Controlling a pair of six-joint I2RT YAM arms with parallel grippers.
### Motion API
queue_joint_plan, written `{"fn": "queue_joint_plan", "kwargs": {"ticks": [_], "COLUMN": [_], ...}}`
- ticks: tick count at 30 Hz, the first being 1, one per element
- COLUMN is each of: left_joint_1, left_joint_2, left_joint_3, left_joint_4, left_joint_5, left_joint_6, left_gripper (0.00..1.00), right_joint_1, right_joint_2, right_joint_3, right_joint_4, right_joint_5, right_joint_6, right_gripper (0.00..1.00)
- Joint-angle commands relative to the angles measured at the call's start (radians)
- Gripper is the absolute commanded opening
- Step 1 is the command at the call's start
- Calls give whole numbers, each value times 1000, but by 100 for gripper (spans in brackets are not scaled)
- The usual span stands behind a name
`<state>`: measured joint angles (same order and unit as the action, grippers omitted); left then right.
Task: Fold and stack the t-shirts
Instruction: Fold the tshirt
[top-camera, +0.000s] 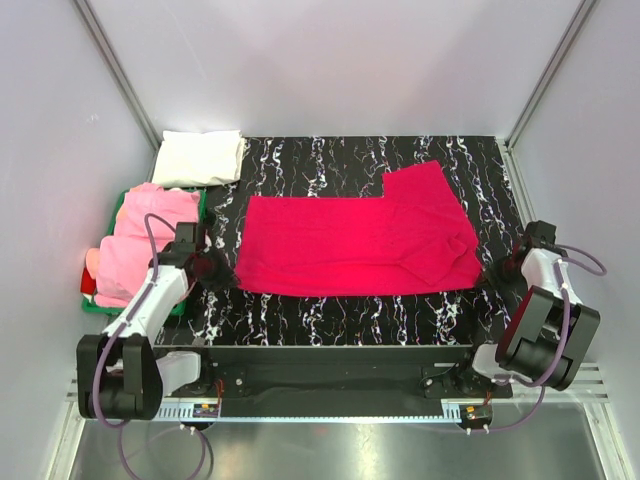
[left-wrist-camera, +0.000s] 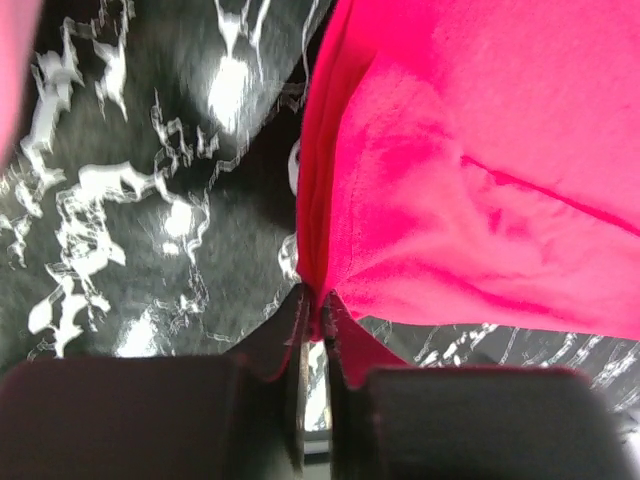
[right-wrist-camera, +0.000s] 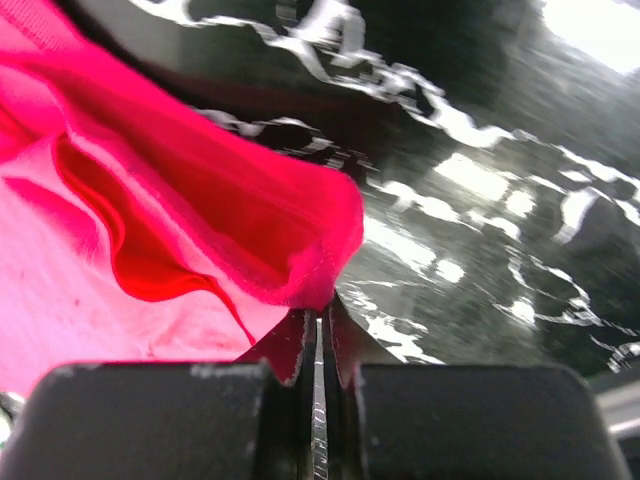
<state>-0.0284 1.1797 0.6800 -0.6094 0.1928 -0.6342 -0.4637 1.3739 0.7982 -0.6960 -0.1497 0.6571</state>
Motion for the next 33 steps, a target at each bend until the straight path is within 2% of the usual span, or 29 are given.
{"fn": "queue_joint_plan", "kwargs": {"ticks": [1,2,3,4,5,7,9,12,15,19,22,33], "left_joint_1": [2,-4,-11,-15,-15,-15,-15,-15,-11,-8,5,13], "left_joint_2": [-93,-112,-124,-146,-158,-182,-193,-204,-229,-229,-239,-249], "left_joint_3": [-39,-46,-40,-36,-27,25,96,163,150,128,125,121], "left_joint_4": [-26,-26,-36,-44,-52,-95,-140,-174,-135,-99,-96,-87], "left_joint_5": [65,83,102,118,134,154,157,154,131,174,174,174], "left_joint_6": [-21,-25,-24,-19,-10,48,103,209,254,254,260,257], "left_gripper": [21,48,56,60,65,74,78,79,80,79,79,79], "right_joint_1": [-32,-48,-56,-58,-59,-59,-56,-40,-1,75,152,160], "right_joint_2": [-78,-94,-102,-111,-131,-163,-238,-340,-366,-285,-196,46], "right_joint_3": [-31,-43,-50,-53,-51,-50,-65,-88,-97,-99,-73,18], "right_joint_4": [-30,-31,-30,-27,-27,-30,-13,30,65,162,202,326], "right_joint_5": [71,71,58,56,59,49,-14,-91,-111,-151,-85,-36], "right_joint_6": [42,39,35,29,19,10,-8,-37,-45,-18,-4,-22], "right_gripper": [3,13,28,67,82,95,95,95,94,85,80,69]}}
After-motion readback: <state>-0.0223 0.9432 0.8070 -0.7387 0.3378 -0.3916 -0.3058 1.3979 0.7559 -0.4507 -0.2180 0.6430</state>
